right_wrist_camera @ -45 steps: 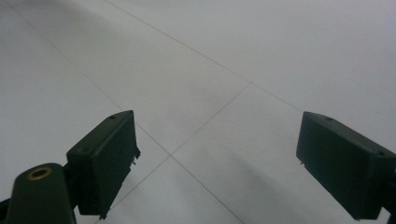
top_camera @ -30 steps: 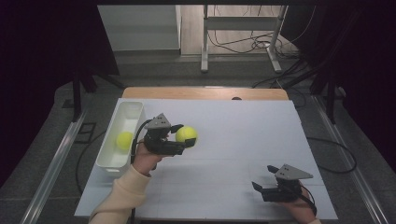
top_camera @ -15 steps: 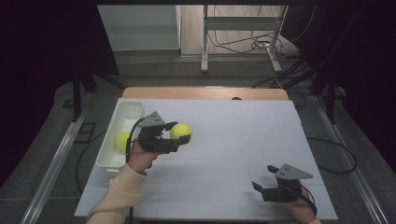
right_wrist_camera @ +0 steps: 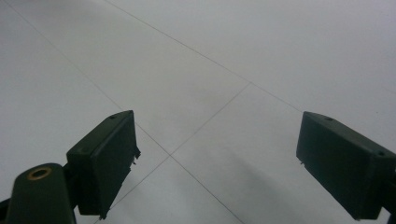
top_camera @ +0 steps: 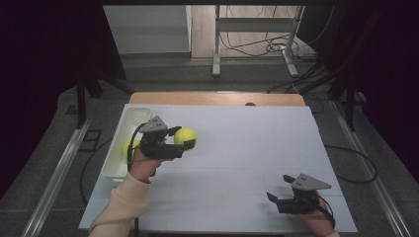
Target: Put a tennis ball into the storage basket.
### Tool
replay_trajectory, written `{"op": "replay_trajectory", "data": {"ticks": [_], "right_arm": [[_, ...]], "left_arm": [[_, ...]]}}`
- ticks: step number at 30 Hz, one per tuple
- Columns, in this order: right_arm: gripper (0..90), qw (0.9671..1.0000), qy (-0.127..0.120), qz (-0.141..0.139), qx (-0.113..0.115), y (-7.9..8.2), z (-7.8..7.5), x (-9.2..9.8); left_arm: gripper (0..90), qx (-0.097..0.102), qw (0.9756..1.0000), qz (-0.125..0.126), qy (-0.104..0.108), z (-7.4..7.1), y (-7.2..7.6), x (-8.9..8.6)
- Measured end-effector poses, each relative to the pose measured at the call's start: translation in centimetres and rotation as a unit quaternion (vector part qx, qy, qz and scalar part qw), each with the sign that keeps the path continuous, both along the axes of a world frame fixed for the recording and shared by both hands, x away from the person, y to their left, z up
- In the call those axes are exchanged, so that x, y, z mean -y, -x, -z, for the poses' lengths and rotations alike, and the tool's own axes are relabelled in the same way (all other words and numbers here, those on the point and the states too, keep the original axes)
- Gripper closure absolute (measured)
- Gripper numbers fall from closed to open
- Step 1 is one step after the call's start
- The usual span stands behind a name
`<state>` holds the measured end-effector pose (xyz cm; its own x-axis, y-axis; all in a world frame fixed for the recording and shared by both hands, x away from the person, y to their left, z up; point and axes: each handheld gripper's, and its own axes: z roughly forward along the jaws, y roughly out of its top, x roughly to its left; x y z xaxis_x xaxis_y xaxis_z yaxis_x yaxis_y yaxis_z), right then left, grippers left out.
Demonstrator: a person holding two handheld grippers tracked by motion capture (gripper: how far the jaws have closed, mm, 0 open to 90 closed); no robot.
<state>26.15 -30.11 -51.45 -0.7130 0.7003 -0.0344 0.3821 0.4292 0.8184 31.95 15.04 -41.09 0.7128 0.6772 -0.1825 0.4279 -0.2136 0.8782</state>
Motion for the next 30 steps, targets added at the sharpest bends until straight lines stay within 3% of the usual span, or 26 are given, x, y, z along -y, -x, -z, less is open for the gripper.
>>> {"op": "replay_trajectory", "data": {"ticks": [30], "right_arm": [[12.8,1.0000,-0.001,0.001,0.001,0.0,0.0,0.0]], "left_arm": [[26.8,0.004,0.9990,-0.043,0.011,-0.3,0.3,-3.4]]}}
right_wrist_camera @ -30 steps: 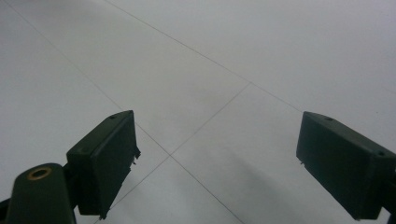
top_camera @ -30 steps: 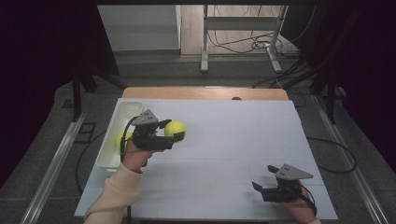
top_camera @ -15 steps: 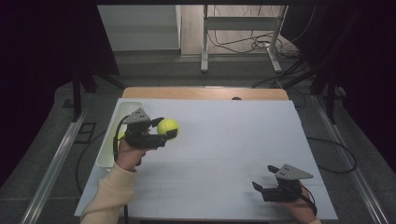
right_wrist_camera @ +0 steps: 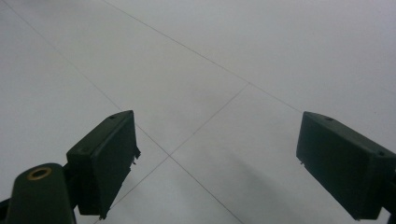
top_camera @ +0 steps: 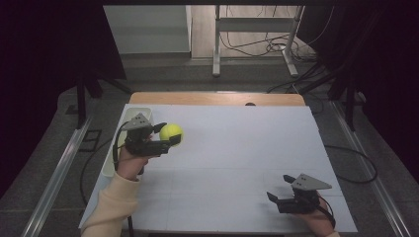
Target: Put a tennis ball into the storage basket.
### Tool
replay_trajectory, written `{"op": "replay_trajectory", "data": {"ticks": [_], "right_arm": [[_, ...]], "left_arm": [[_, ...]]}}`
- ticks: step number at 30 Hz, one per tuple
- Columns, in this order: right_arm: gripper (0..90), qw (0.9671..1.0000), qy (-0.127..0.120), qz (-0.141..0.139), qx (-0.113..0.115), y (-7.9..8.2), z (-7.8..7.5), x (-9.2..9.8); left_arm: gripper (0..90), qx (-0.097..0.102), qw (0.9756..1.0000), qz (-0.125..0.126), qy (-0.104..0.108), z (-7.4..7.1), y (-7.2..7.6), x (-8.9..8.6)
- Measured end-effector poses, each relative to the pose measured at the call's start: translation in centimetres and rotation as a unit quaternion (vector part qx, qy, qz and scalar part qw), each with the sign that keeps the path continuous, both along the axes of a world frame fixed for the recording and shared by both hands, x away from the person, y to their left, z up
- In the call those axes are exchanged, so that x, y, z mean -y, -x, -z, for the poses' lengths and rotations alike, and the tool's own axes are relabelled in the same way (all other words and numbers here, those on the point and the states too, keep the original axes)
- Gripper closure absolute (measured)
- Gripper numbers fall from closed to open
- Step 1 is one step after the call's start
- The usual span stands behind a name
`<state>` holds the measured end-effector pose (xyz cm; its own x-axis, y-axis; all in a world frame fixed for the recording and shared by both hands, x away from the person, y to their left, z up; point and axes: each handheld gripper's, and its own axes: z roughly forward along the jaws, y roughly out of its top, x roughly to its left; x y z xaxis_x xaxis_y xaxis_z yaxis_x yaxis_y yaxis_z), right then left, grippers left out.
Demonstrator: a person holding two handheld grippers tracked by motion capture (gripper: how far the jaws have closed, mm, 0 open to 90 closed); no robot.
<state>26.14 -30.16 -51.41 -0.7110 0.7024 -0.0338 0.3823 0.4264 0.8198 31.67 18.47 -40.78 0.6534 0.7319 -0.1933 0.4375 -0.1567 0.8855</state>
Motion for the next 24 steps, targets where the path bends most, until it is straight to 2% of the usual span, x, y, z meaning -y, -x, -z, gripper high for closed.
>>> {"op": "replay_trajectory", "data": {"ticks": [24], "right_arm": [[12.8,1.0000,0.001,0.001,-0.001,0.0,0.0,0.0]], "left_arm": [[26.8,0.003,0.9989,-0.046,-0.004,0.0,0.1,-3.1]]}}
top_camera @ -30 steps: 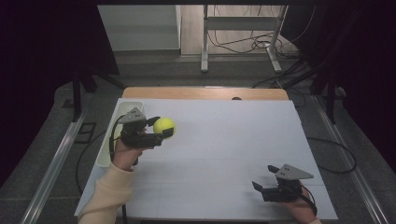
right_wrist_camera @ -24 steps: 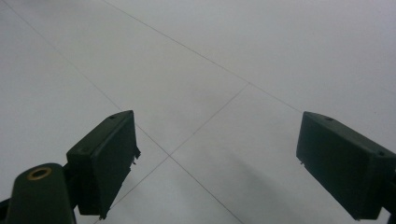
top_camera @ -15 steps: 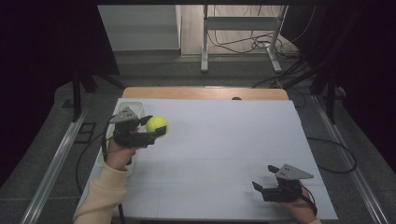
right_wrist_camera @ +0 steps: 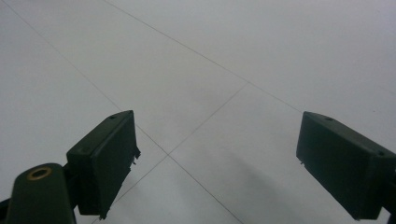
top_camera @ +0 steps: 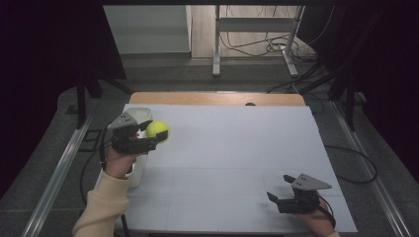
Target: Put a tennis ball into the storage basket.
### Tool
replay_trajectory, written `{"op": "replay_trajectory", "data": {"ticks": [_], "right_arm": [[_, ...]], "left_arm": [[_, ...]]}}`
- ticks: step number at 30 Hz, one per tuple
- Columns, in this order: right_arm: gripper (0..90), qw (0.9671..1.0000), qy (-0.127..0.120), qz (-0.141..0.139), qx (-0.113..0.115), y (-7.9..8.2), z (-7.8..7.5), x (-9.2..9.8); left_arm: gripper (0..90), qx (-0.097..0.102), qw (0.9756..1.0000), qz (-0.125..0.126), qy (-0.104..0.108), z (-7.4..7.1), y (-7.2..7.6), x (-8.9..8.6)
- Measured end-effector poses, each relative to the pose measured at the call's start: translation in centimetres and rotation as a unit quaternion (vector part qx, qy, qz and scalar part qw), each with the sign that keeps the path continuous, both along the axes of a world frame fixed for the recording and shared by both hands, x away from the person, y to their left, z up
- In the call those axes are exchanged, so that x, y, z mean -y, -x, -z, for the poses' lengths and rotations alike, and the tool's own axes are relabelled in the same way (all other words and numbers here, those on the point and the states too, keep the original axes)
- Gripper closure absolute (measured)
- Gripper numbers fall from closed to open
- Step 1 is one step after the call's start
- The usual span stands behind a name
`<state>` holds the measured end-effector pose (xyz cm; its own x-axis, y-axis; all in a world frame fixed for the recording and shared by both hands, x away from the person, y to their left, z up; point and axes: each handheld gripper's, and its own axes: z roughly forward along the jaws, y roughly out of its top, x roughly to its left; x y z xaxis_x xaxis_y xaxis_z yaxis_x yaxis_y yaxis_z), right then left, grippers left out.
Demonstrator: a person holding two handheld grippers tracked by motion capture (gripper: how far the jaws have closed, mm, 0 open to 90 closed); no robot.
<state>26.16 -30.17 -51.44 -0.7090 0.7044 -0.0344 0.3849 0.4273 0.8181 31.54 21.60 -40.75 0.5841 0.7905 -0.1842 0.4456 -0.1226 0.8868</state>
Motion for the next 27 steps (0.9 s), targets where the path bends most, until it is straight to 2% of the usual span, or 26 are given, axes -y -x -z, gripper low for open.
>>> {"op": "replay_trajectory", "data": {"ticks": [27], "right_arm": [[12.8,1.0000,0.003,0.000,0.001,0.0,0.0,0.0]], "left_arm": [[26.8,-0.005,0.9992,-0.041,0.006,0.3,-0.2,-2.6]]}}
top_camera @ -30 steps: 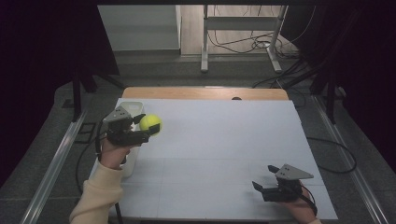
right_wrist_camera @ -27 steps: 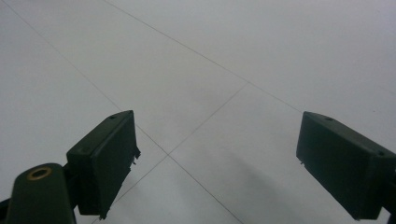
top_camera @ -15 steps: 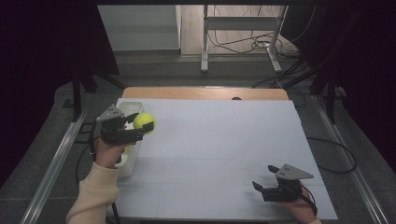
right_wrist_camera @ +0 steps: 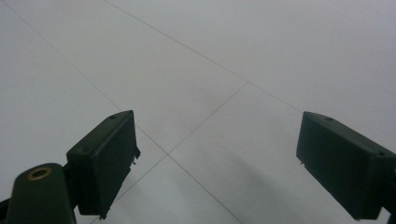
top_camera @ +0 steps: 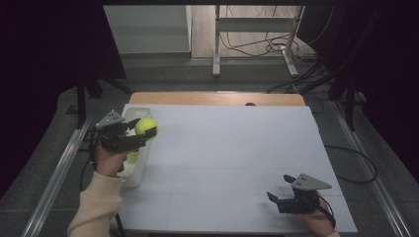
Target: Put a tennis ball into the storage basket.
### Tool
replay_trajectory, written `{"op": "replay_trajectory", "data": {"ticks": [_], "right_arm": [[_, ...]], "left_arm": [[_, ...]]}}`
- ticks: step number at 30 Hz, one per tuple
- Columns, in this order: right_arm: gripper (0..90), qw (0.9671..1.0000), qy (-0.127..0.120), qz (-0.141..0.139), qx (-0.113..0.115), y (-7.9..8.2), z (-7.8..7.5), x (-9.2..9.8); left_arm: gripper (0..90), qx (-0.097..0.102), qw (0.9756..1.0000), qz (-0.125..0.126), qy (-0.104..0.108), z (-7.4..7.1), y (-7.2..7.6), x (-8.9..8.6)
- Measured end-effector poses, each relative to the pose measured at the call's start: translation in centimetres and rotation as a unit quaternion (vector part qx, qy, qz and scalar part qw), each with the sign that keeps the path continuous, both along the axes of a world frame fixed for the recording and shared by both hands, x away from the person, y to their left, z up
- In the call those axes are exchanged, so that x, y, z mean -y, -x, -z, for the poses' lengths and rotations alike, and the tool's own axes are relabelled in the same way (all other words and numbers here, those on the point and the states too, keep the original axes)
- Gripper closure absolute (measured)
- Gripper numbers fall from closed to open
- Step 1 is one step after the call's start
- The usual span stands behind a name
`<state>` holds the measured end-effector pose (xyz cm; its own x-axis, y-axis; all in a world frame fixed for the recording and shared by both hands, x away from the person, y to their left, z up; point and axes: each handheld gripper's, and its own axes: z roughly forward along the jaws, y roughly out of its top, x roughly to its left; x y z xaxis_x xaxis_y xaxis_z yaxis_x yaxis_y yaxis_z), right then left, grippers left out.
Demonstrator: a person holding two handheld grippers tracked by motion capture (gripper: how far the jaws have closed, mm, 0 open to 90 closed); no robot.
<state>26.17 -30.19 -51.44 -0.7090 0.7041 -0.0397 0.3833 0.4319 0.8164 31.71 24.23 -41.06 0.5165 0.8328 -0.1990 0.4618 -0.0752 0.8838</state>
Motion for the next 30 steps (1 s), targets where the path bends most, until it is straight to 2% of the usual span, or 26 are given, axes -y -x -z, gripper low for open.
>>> {"op": "replay_trajectory", "data": {"ticks": [30], "right_arm": [[12.8,1.0000,0.001,0.000,0.000,0.0,0.0,0.0]], "left_arm": [[26.8,-0.012,0.9989,-0.045,0.001,0.9,-0.3,-2.6]]}}
